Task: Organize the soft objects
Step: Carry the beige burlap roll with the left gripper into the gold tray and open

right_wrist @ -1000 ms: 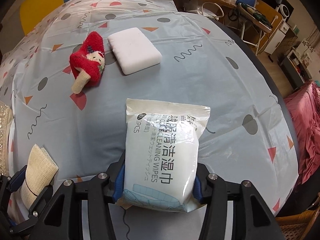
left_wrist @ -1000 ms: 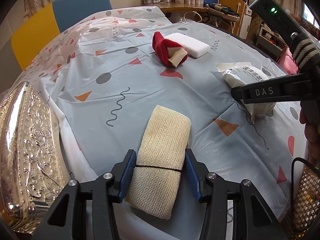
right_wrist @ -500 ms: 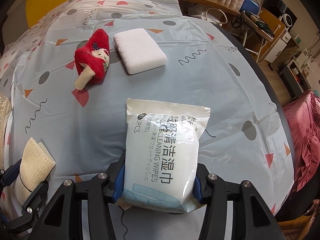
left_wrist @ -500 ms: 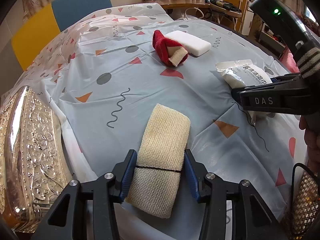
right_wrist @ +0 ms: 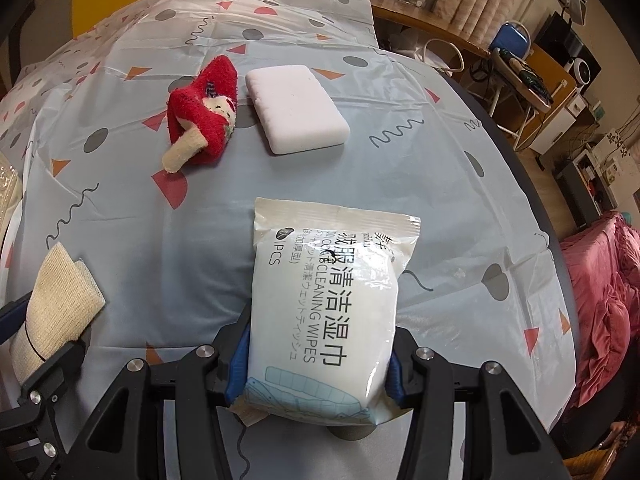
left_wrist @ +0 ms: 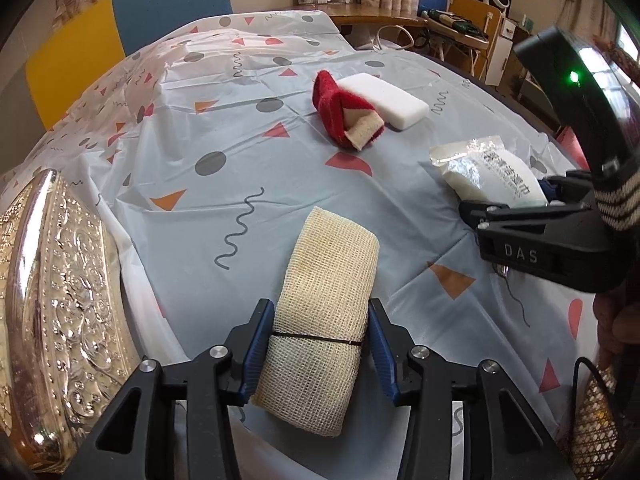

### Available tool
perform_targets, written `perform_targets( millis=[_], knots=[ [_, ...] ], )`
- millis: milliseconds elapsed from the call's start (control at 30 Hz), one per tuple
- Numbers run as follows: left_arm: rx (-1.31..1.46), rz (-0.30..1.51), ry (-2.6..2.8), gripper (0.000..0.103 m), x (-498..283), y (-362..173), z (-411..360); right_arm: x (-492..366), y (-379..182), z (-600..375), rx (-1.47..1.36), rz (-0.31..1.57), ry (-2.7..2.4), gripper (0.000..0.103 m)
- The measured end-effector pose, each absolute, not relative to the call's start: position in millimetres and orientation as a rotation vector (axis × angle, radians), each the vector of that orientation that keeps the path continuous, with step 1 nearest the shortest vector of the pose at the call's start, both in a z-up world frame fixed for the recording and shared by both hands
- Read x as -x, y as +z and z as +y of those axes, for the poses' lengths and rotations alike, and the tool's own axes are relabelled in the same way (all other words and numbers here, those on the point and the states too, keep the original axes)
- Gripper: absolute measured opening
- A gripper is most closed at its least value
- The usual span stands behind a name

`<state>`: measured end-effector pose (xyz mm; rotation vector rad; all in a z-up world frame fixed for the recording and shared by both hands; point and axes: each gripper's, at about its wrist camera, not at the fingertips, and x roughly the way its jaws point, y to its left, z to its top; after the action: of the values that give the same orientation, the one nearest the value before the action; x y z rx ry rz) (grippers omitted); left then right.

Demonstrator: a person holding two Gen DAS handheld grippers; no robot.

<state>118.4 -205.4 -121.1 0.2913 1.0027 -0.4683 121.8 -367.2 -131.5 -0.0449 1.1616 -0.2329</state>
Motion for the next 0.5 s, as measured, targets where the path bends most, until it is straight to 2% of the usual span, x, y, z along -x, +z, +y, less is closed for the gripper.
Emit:
perform_targets(
  millis=[267,500],
  knots=[
    [-0.251,0.991,-0.463,0.047,-126.0,-111.5,-204.9,-120.4,-130.8,-363.8,0.060,1.156,-0.230,0.053],
    [-0.188,0.939,-0.461,0.047,-131.5,-77.6,-201.1,-118.5,-129.5,-357.8,0.095,1.143,-0.234,0.052]
  ],
)
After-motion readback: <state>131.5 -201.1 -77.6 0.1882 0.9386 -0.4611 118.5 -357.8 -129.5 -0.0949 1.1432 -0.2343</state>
